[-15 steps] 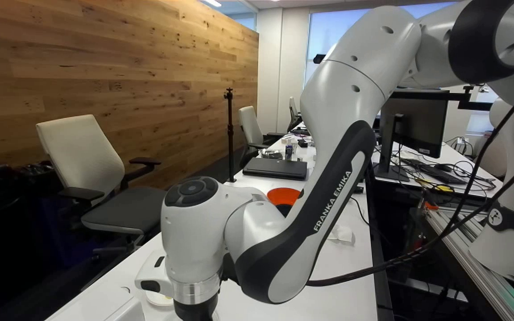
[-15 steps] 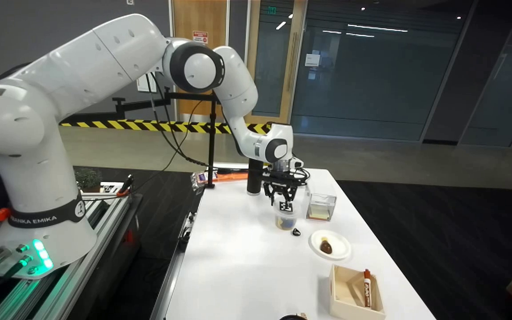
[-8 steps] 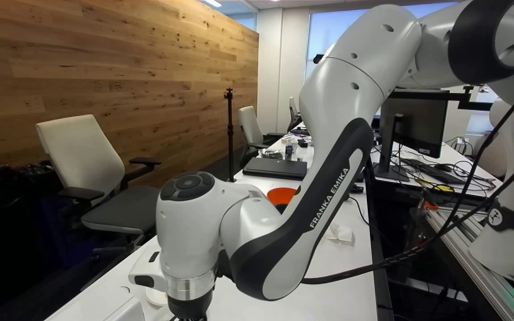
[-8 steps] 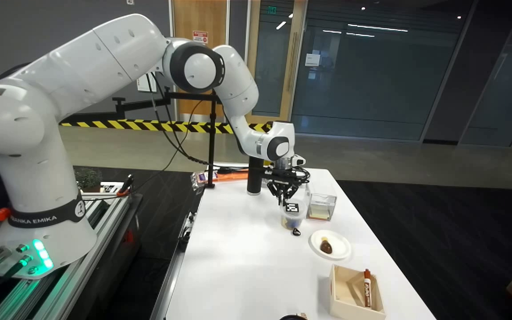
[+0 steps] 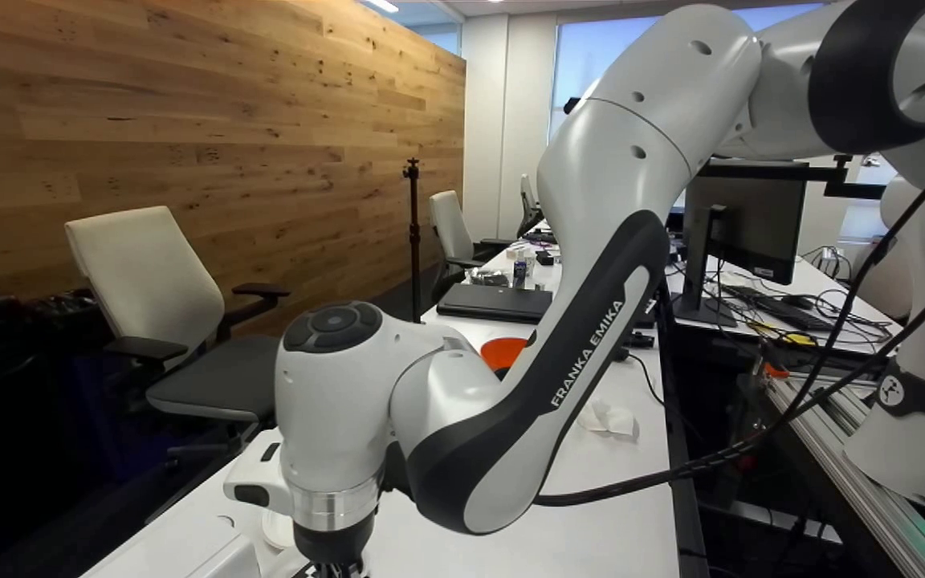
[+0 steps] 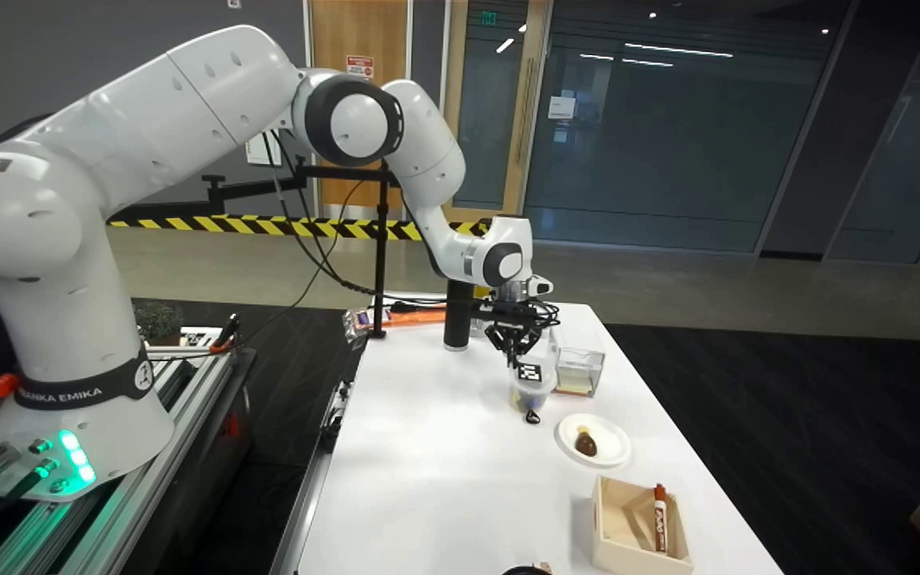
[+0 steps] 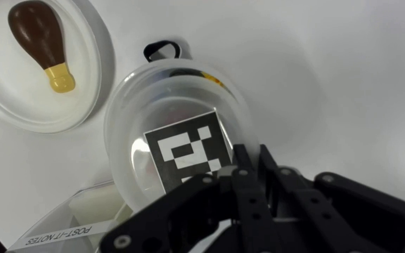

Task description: Put the white lid on top of the clear container on the left.

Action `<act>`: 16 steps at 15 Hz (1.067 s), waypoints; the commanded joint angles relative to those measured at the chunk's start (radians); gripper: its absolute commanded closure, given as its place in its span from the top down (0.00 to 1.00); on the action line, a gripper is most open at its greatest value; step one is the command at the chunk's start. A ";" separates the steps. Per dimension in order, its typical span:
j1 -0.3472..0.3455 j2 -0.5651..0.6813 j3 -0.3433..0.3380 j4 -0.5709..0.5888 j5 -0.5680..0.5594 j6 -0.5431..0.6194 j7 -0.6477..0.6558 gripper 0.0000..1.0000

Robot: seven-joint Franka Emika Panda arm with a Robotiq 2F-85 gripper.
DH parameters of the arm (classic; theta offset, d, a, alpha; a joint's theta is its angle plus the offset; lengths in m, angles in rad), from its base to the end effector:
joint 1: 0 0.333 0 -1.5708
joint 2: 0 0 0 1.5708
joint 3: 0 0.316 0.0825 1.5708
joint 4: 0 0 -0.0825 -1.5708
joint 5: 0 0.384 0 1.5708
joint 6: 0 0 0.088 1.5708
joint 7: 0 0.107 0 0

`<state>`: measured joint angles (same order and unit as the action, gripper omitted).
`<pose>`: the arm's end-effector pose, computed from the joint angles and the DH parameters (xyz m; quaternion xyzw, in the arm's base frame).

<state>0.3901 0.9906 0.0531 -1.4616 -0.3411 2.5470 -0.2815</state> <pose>0.6468 0.3045 0.0956 0.8802 0.4652 0.0554 0.0762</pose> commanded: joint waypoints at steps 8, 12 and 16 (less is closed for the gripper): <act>0.029 0.027 -0.024 0.004 -0.036 -0.006 0.039 0.41; 0.024 0.015 -0.023 -0.005 -0.028 -0.014 0.048 0.70; 0.031 -0.002 -0.042 -0.020 -0.038 -0.015 0.074 0.98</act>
<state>0.4150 1.0084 0.0245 -1.4634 -0.3429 2.5421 -0.2578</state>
